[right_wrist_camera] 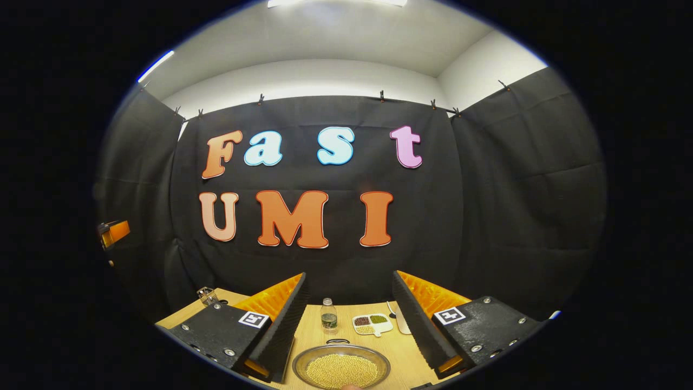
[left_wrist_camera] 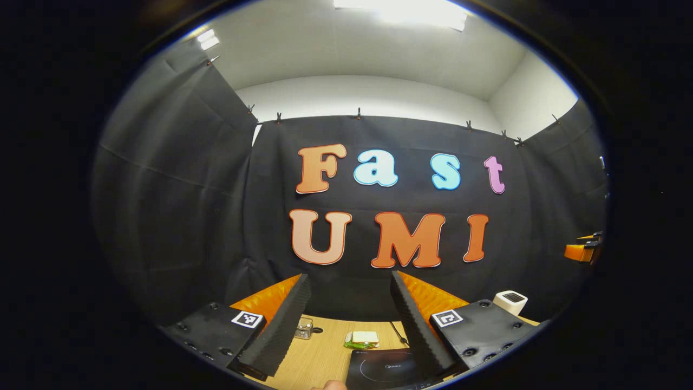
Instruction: First push the handle of the pot to place it horizontally, then grasp the pot with both hands and set it on the induction cooktop.
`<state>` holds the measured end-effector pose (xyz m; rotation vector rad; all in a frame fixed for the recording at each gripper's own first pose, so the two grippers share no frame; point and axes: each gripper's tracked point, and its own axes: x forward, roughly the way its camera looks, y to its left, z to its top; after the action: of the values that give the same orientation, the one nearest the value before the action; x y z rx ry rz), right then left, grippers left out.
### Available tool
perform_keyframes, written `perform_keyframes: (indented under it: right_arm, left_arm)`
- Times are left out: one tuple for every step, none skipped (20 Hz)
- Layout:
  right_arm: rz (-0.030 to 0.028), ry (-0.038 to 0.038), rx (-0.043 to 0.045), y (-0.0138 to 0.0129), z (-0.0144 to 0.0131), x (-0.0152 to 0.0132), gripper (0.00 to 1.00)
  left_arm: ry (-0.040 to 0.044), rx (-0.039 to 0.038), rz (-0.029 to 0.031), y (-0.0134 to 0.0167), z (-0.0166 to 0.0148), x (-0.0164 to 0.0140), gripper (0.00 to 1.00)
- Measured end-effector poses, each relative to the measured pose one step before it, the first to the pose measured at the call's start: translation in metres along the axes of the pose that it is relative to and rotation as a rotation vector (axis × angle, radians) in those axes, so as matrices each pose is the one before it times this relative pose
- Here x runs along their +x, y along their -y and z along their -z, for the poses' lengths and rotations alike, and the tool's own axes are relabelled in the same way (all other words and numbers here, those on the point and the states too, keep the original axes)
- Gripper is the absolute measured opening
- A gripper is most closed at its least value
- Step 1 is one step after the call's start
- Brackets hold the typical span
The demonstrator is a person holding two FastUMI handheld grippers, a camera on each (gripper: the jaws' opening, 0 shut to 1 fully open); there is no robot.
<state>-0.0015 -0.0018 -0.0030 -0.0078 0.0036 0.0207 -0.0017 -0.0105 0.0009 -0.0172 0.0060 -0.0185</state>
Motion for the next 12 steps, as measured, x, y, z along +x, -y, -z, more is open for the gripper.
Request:
perform_keyframes:
  right_arm:
    - [-0.0032,0.00038,-0.00104,0.00019,0.00071,0.0005,0.95]
    - [-0.00541,0.00228,-0.00289,-0.00073,0.0003,0.00025,0.95]
    - [-0.00015,0.00017,-0.00139,0.00097,0.00002,-0.00066,0.95]
    - [-0.00263,0.00202,0.00076,-0.00039,0.00157,0.00016,0.94]
    - [-0.00477,0.00092,0.00125,-0.00083,0.00001,-0.0001,0.92]
    - [-0.00688,0.00057,0.00567,-0.00054,0.00178,-0.00004,0.88]
    - [-0.00497,-0.00053,0.01147,-0.00035,0.00047,-0.00151,0.86]
    - [-0.00231,-0.00215,0.01211,0.00074,0.00061,0.00055,0.81]
    - [-0.00213,-0.00211,0.00816,0.00038,0.00096,-0.00059,0.78]
    - [-0.00149,-0.00007,0.00384,0.00191,0.00257,0.00119,0.71]
    - [0.00188,-0.00099,-0.00402,0.00108,0.00247,0.00107,0.73]
    - [0.00389,-0.00131,-0.00887,0.00167,0.00182,-0.00154,0.63]
  left_arm:
    - [0.00026,0.00086,0.0015,0.00098,-0.00148,0.00024,0.99]
    - [-0.00027,0.00019,0.00113,0.00101,0.00054,-0.00103,0.99]
    - [-0.00095,0.00026,0.00133,0.00068,-0.00027,-0.00115,0.99]
    - [0.00029,0.00326,-0.00368,-0.00045,0.00051,0.00019,0.99]
    - [0.00283,0.00833,-0.0061,-0.00138,-0.00045,-0.00045,0.98]
    - [0.00274,0.00854,-0.00331,-0.00097,-0.00046,-0.00002,0.98]
    - [0.00066,0.00303,-0.00034,0.00041,-0.00066,-0.00083,0.98]
    - [-0.00156,-0.00233,0.00332,0.00174,0.00097,-0.00091,0.98]
    - [-0.0017,-0.00283,0.0029,0.00114,-0.00021,-0.0013,0.99]
    - [0.00098,-0.00315,0.00282,-0.00128,0.00008,-0.00167,0.99]
    - [0.00231,-0.00197,0.00491,0.00032,-0.00089,-0.00086,0.99]
    - [0.00226,0.00052,0.00251,0.0002,-0.00064,-0.0006,0.99]
